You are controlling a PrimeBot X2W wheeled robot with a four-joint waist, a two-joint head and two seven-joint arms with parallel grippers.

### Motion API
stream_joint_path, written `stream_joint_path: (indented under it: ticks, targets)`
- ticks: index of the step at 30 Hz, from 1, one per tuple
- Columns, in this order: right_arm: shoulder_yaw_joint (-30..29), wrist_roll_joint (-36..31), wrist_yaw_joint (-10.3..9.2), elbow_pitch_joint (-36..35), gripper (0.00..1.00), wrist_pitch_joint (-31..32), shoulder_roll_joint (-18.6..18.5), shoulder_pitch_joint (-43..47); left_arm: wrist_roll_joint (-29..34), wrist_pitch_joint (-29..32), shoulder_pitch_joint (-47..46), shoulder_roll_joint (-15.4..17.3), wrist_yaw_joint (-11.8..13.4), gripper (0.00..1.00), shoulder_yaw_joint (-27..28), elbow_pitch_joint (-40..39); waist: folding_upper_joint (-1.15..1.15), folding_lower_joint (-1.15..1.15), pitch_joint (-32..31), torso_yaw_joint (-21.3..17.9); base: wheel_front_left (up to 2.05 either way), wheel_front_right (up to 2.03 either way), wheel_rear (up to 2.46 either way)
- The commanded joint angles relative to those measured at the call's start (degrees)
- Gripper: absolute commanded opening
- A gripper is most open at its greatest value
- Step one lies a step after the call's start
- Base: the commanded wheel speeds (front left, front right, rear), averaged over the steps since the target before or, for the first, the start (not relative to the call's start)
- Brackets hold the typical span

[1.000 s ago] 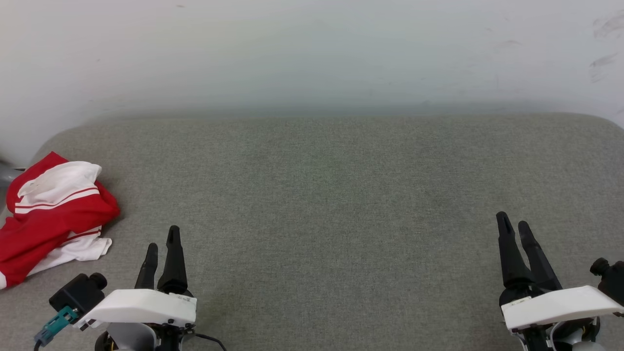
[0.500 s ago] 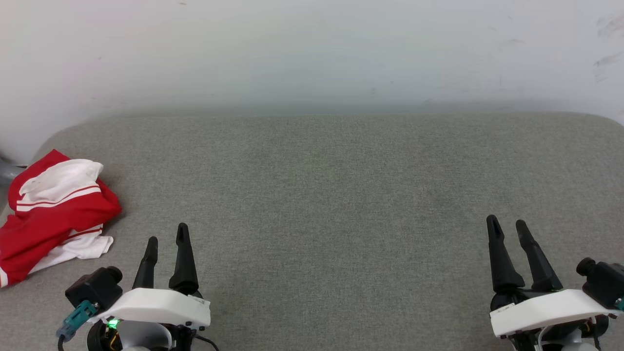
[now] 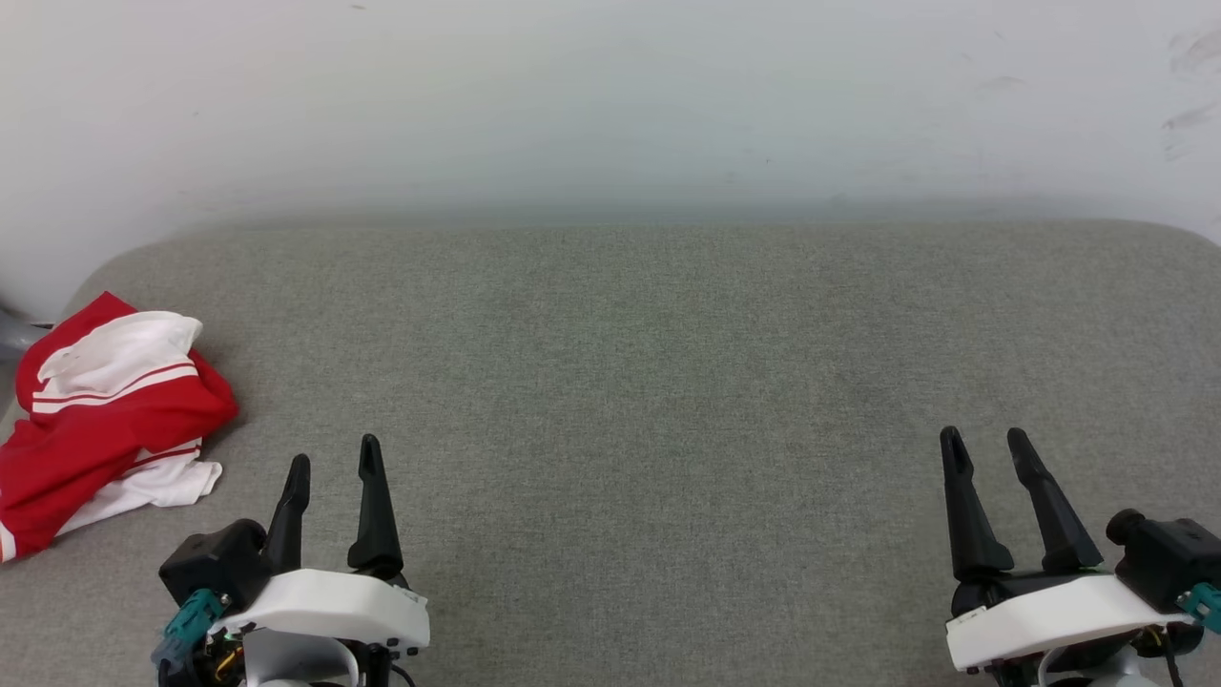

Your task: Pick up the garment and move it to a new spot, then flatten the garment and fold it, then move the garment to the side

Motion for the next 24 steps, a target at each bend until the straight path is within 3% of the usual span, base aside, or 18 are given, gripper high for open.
stream_joint_path:
  ticks: [1,24]
  targets:
    - [0.1,-1.9,-0.01,-0.9,1.00,-0.6,0.0,0.0,1.8,-0.6,0.3,0.3,0.3,1.00,-0.3,-0.8,0.00,0.00,0.0,0.0,0.00,0.00,0.00]
    - [-0.4,-12.7,-0.01,-2.8,1.00,-3.5,0.1,0.7,13.6,-3.6,0.9,0.6,2.5,1.00,-2.4,-1.7,0.00,0.00,0.4,-0.1,0.00,0.00,0.00]
